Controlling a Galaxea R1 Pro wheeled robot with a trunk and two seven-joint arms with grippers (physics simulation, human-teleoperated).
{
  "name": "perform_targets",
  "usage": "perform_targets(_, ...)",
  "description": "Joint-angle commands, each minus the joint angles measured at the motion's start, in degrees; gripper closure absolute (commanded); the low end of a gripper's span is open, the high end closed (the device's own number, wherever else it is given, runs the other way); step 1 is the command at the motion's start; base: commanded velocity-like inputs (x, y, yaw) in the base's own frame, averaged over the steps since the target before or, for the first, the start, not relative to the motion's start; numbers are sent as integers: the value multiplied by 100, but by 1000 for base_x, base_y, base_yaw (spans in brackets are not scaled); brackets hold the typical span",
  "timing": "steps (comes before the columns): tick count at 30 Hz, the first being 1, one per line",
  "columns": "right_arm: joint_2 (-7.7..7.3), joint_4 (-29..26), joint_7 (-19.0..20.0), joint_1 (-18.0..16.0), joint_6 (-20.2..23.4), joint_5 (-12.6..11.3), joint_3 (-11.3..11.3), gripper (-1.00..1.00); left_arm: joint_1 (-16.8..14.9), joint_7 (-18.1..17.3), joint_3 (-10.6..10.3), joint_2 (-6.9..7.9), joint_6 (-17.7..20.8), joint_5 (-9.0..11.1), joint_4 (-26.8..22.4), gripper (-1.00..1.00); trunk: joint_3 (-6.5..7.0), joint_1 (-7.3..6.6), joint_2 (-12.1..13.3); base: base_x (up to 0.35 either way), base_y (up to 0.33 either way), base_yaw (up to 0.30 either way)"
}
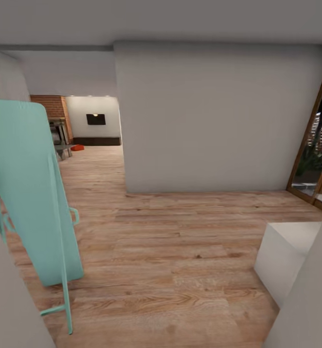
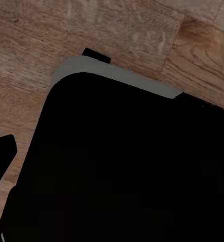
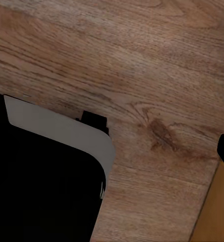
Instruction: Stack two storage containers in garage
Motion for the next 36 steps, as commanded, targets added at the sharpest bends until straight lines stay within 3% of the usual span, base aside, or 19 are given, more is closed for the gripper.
perform_targets(1,0,18,-17,-8,-30,53,0,-100,-2,-12,44,-2,-12,5,0,-100,-6,3,-3,322,0,0)
perform_targets(36,-1,18,-16,-8,-30,53,0,-100,-2,-12,53,-2,-12,14,0,-100,-6,3,-3,322,0,0)
